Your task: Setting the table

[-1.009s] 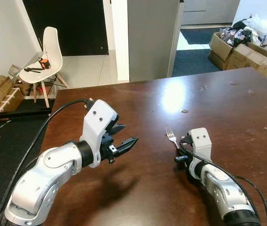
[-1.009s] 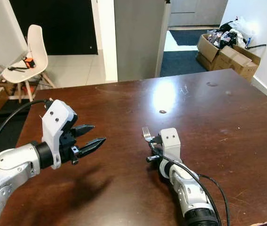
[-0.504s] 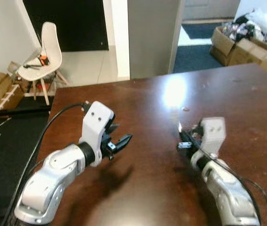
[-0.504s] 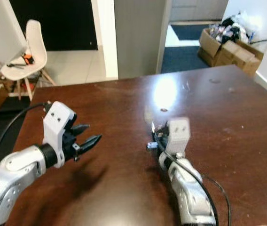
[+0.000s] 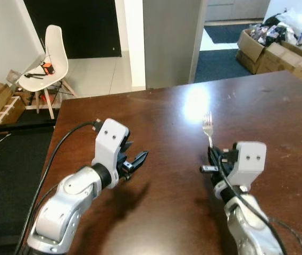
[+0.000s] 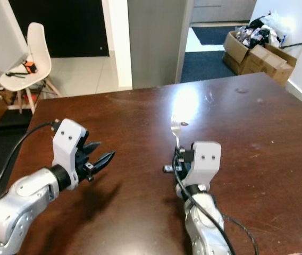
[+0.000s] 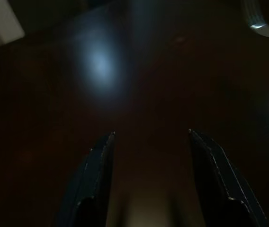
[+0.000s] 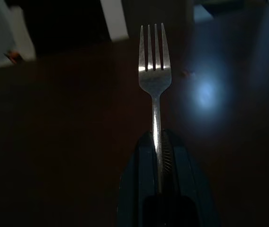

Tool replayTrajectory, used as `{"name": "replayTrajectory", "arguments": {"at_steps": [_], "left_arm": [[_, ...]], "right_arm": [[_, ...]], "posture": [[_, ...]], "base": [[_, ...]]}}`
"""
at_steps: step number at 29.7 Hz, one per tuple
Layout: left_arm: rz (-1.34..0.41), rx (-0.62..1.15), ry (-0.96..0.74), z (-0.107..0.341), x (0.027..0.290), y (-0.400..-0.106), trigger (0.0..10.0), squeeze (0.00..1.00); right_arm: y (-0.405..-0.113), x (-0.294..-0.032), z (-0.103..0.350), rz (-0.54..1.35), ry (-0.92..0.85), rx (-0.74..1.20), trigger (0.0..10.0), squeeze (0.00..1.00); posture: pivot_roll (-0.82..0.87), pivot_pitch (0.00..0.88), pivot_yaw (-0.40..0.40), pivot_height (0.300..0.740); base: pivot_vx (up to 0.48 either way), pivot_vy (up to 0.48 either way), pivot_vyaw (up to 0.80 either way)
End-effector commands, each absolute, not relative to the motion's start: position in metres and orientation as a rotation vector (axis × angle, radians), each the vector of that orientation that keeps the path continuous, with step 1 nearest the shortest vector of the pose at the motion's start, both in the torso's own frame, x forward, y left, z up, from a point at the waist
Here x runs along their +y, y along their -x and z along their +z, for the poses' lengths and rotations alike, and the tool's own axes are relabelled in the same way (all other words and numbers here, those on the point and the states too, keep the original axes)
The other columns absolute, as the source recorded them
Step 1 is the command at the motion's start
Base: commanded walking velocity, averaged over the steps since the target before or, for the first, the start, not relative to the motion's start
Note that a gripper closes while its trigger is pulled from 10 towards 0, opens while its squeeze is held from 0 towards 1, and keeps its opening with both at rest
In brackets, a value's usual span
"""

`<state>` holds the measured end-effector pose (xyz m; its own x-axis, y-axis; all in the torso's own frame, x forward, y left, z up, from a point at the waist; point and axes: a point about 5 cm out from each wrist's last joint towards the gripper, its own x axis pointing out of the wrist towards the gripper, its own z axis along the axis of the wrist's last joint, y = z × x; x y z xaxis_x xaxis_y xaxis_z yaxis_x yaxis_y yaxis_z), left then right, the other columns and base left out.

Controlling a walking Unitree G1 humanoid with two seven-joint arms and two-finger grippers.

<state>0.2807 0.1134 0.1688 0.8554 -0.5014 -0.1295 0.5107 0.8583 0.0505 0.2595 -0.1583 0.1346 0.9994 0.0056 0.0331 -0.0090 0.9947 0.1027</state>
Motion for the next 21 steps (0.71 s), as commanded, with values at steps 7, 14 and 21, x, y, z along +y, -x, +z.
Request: {"name": "replayTrajectory", "arguments": {"at_steps": [7,14,21], "left_arm": [[-0.446,0.147,-0.07,0.151,0.118,-0.277,10.0,0.0],[-0.411,0.124,-0.072,0.151,0.119,-0.277,10.0,0.0],[-0.404,0.105,-0.071,0.155,0.121,-0.274,10.0,0.0]], "right_arm": [[-0.259,-0.156,0.125,-0.017,-0.107,-0.008,10.0,0.0],[-0.265,-0.154,0.127,-0.009,-0.099,-0.02,10.0,0.0],[-0.266,-0.15,0.124,0.0,-0.104,-0.014,10.0,0.0]], "posture": [[-0.1,0.0,0.126,0.74],[-0.09,0.0,0.119,0.74],[-0.08,0.0,0.12,0.74]], "base": [[0.0,0.0,0.0],[0.0,0.0,0.0],[-0.252,0.0,0.0]]}}
